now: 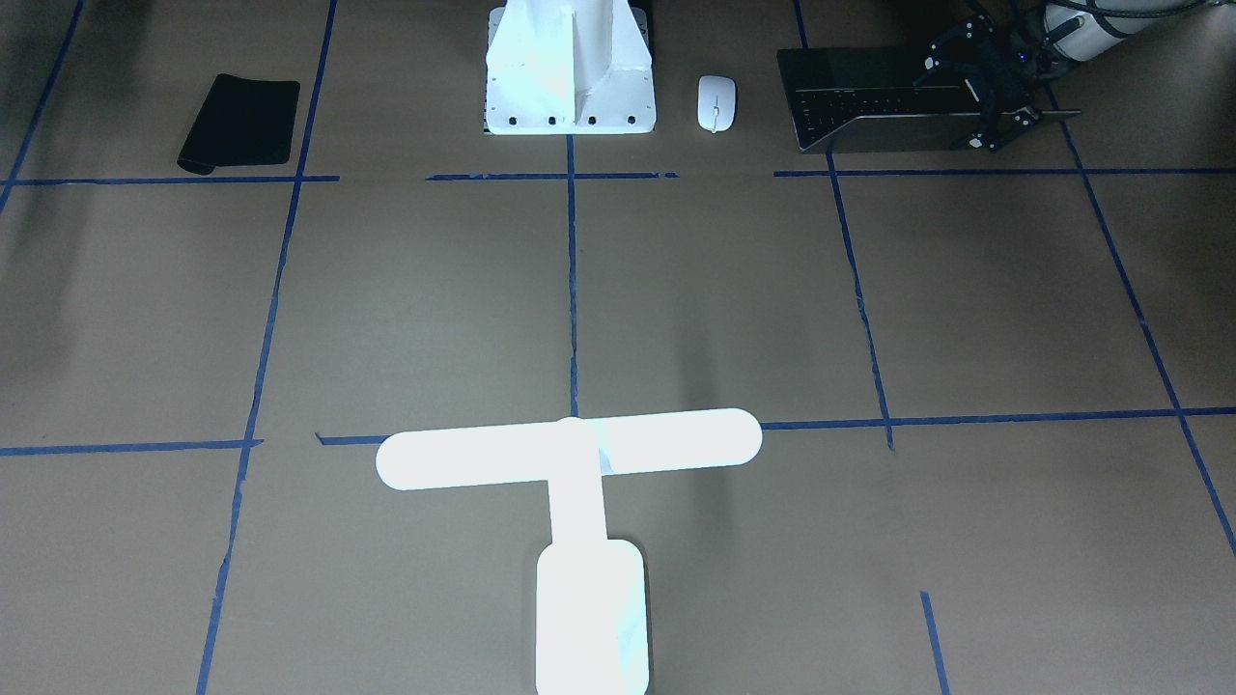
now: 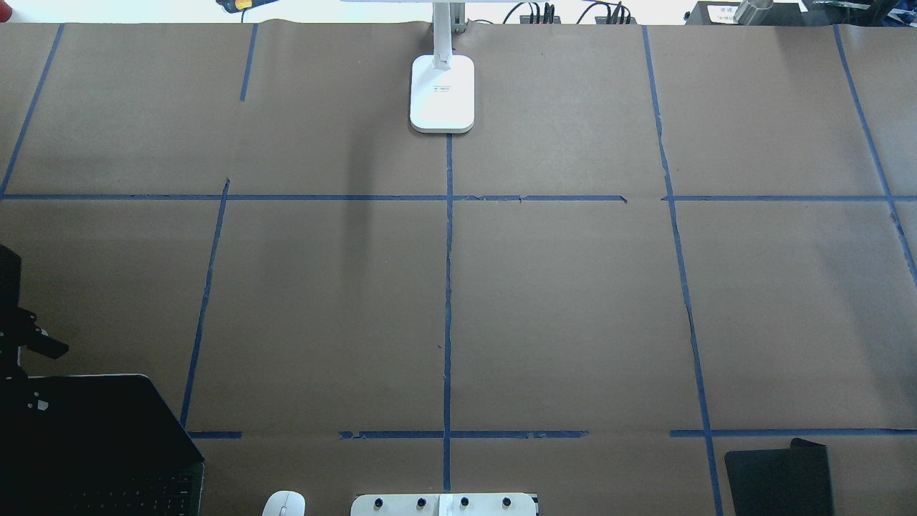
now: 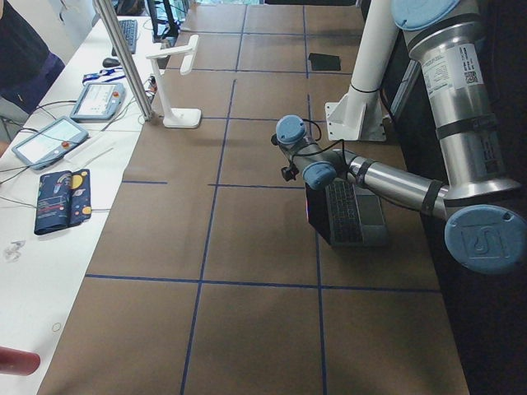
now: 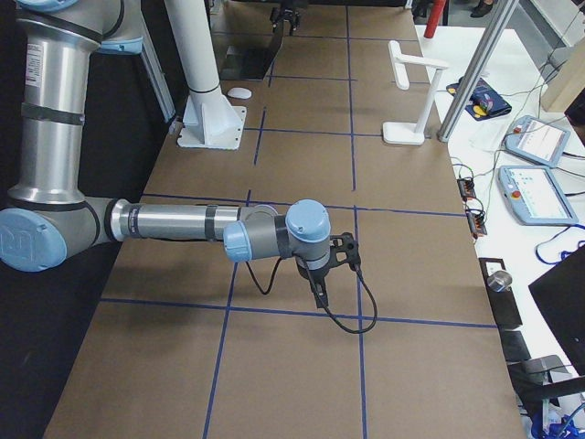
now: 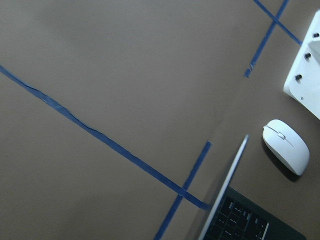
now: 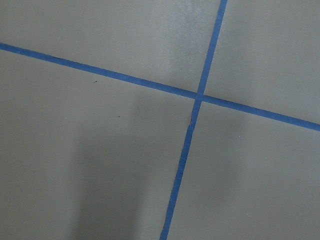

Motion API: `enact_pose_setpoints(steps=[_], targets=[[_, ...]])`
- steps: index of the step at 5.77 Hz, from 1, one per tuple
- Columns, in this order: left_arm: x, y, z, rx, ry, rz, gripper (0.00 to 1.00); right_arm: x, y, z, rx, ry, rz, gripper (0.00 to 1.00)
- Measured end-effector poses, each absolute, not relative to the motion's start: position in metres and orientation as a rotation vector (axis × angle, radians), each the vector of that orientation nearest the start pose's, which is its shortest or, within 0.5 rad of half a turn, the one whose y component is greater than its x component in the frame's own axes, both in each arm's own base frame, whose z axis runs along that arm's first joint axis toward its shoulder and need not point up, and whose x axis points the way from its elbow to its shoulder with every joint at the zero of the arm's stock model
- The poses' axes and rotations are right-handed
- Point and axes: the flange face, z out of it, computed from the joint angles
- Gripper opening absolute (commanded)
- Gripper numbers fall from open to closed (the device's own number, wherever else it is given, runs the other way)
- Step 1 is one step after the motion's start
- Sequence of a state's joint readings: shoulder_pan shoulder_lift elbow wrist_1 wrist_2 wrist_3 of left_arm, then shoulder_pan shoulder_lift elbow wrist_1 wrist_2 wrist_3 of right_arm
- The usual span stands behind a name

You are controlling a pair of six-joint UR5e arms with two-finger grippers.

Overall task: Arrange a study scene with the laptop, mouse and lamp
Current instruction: 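Grasp the grey laptop's near edge with the left gripper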

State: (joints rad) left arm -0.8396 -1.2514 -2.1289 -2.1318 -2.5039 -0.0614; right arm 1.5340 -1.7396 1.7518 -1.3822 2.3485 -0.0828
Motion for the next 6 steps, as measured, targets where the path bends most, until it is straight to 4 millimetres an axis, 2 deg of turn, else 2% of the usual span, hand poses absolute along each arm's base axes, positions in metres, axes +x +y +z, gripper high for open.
enact_pose_setpoints(steps=[1,3,4,6], targets=[[0.203,-0.301,0.445,0.344,1.144,0.971,0.08,0.047,-0.435,0.626,0.209,-0.772,-0.191,1.00],[0.205,-0.301,0.444,0.345,1.148,0.975,0.00,0.047,-0.435,0.626,0.209,-0.772,-0.191,1.00],[0.207,-0.301,0.438,0.344,1.173,0.987,0.00,0.047,-0.435,0.625,0.211,-0.771,-0.192,1.00],[0.206,-0.306,0.415,0.362,1.247,1.013,0.00,0.047,-0.436,0.623,0.214,-0.771,-0.192,1.00]])
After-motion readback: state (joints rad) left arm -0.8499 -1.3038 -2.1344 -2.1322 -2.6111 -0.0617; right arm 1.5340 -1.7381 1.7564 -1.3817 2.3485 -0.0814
